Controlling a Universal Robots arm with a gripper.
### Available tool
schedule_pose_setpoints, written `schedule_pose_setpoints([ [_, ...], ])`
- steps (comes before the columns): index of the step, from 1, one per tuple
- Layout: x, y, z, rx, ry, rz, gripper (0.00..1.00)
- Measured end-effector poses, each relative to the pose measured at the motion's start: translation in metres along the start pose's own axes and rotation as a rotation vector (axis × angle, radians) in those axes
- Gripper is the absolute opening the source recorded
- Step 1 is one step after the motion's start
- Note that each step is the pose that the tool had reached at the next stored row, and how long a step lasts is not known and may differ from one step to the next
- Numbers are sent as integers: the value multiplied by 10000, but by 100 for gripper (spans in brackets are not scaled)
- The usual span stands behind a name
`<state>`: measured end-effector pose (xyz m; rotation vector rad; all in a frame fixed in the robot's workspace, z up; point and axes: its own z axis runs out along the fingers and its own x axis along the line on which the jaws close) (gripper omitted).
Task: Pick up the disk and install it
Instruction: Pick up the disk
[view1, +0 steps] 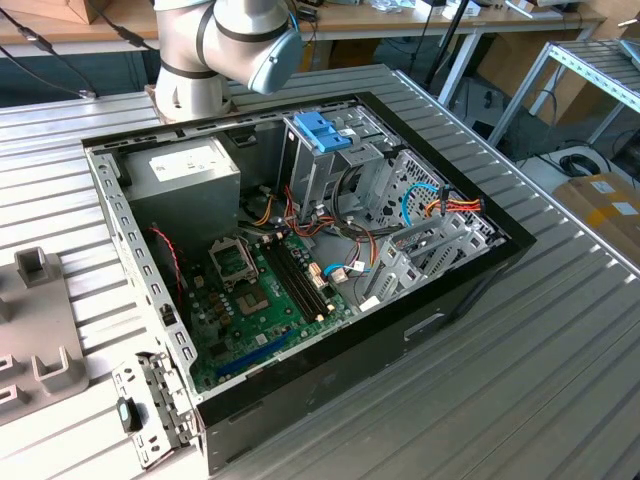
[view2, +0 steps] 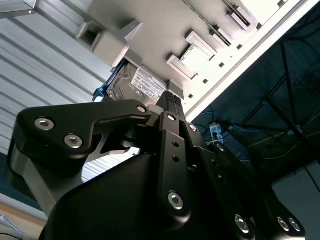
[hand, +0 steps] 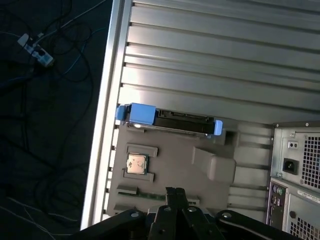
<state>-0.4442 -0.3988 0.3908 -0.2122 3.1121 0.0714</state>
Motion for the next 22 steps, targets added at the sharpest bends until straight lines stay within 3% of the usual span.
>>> schedule_pose_setpoints([
  [22,0,0,0,-37,67,-1514,10],
])
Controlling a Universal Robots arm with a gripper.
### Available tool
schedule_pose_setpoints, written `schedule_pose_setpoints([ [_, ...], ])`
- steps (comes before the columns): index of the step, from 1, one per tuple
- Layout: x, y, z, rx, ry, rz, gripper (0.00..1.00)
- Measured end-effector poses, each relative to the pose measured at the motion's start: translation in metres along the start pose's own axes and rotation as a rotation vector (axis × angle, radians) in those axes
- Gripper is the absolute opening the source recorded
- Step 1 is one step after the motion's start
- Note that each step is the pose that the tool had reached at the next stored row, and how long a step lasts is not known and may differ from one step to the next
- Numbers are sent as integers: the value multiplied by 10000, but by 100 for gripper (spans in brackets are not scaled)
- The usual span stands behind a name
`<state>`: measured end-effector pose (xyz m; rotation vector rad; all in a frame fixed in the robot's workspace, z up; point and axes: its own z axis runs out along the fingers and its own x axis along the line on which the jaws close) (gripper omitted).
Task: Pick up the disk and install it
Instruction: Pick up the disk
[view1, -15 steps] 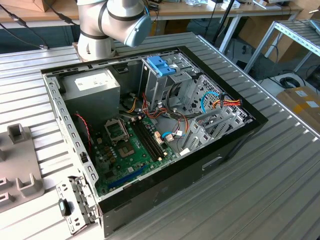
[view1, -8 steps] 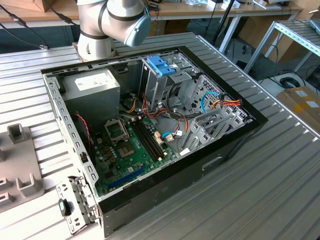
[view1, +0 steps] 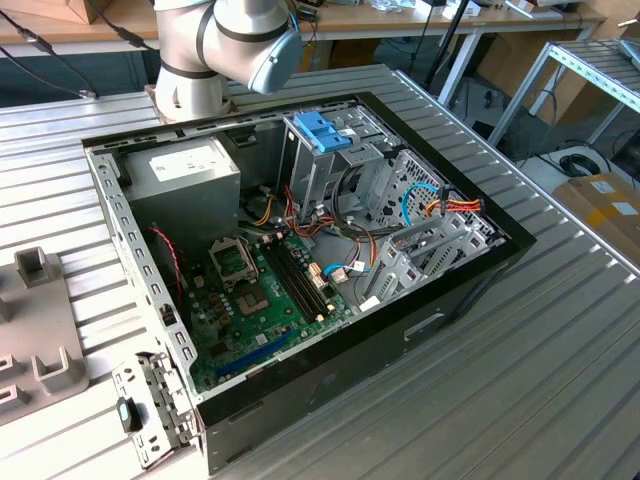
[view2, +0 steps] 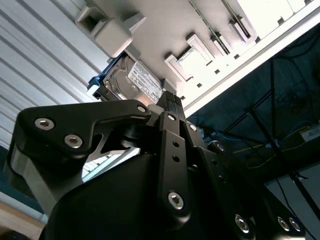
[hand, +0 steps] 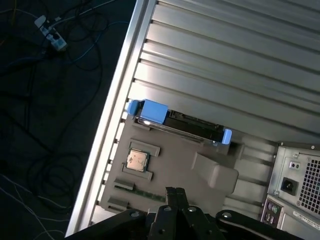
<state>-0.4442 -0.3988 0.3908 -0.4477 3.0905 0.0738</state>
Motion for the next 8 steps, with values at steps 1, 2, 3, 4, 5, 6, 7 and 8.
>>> schedule_pose_setpoints([
  [1,0,0,0,-1,2,-53,10],
  [2,0,0,0,-4,7,-155,10],
  [3,0,0,0,-6,10,-232,10],
  [4,0,0,0,-8,15,-342,10],
  [5,0,0,0,-10,17,-389,10],
  [6,0,0,0,-11,20,-458,10],
  [7,0,0,0,-14,24,-546,10],
  [8,0,0,0,-15,28,-619,10],
])
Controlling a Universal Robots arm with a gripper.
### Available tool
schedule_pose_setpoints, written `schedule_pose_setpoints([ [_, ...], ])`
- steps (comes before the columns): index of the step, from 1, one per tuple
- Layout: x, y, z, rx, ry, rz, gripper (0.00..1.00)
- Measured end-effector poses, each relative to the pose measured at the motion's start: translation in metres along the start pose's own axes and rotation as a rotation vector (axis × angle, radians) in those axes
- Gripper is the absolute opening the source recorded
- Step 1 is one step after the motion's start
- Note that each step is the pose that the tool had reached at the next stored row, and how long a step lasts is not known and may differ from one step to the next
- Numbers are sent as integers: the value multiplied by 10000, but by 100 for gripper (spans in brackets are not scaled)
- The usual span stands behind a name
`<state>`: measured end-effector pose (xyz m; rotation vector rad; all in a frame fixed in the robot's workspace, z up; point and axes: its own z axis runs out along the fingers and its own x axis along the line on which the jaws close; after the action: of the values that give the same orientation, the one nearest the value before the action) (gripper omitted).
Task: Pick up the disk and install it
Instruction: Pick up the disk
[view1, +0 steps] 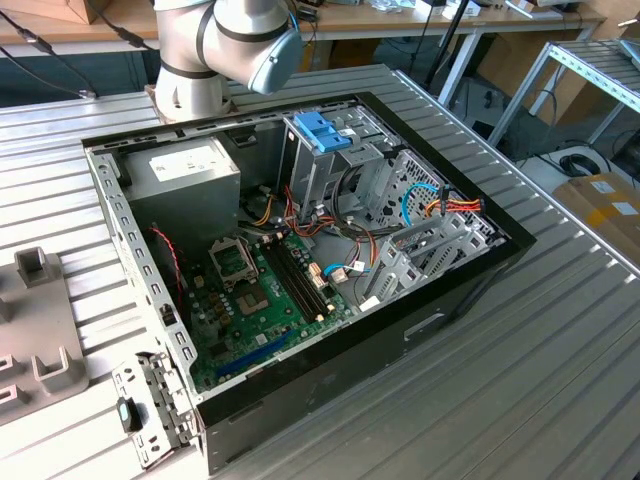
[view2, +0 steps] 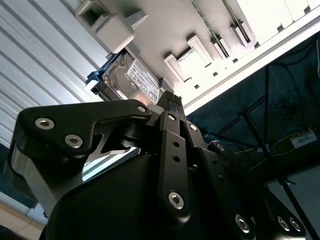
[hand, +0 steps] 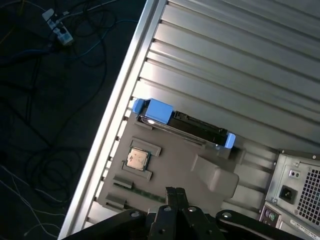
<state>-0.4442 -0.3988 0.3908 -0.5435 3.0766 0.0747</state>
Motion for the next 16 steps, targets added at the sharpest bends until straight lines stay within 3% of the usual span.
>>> schedule_pose_setpoints([
  [16,0,0,0,-25,45,-1015,10],
])
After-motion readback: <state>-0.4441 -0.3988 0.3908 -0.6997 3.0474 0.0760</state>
